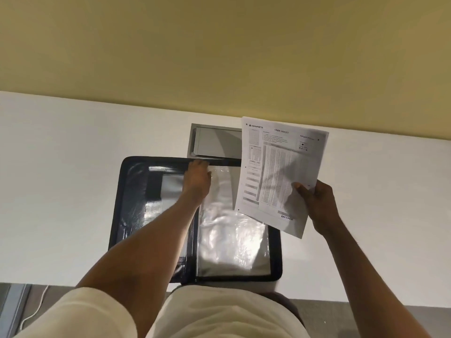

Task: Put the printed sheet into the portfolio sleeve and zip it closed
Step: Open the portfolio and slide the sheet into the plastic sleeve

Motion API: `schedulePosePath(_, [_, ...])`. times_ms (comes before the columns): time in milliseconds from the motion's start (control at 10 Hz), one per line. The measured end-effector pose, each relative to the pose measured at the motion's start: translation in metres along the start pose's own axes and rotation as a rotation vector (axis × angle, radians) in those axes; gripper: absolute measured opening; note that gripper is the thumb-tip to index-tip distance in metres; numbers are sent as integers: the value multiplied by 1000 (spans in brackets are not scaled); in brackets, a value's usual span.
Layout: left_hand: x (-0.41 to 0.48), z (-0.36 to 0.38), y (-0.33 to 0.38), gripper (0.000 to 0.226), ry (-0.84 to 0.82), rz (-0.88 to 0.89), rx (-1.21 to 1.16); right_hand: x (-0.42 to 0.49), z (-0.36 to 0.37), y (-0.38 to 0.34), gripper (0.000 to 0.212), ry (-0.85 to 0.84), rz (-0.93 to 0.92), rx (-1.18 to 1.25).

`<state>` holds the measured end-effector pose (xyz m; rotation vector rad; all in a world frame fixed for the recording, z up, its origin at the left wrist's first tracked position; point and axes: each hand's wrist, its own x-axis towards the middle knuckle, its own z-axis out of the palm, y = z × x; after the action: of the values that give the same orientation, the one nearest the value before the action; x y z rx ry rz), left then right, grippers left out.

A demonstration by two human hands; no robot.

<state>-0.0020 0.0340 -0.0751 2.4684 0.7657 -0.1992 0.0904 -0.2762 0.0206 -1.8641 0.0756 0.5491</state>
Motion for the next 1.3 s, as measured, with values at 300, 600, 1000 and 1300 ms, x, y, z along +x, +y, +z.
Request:
schedulePosePath(300, [27,14,-14,24,-7,111,124,16,2,-1,19,-10,9,18])
schedulePosePath(600, [26,1,-9,11,41,143,15,37,9,-18,12,-18,-66,-42])
schedulePosePath(1000, [35,-12,-6,27,-194,240,-67,59,21,-46,10,-12,-186,-130])
schedulePosePath(1300, [52,-13,6,7,-230,236,-170,61,14,-52,24,18,-195,-167])
